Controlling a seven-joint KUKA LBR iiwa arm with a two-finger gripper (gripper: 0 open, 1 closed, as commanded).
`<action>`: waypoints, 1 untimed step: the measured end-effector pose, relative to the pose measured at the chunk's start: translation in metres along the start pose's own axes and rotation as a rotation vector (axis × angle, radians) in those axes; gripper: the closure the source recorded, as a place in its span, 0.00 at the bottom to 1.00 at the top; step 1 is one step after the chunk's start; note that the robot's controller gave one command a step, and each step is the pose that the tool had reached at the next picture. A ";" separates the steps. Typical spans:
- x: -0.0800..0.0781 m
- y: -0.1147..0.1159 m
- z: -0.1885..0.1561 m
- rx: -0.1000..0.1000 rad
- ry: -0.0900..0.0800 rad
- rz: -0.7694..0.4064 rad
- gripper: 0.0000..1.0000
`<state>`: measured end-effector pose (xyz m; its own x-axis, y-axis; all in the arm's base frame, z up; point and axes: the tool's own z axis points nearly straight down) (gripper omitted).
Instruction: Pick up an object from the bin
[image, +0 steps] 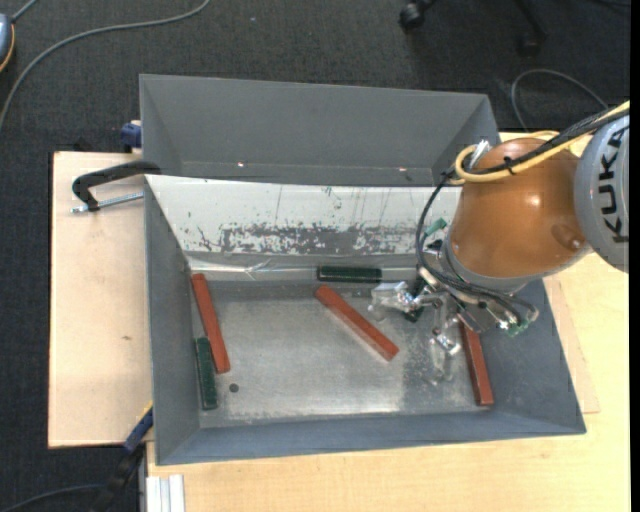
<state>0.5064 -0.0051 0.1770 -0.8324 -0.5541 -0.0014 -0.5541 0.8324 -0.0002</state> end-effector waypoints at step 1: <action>-0.035 0.000 0.107 -0.001 -0.006 0.178 0.00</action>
Offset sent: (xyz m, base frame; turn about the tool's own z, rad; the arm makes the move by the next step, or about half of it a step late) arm 0.0267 0.0172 -0.1070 0.1779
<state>0.5353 0.0145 0.0703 -0.9176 -0.3975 -0.0075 -0.3976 0.9176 0.0012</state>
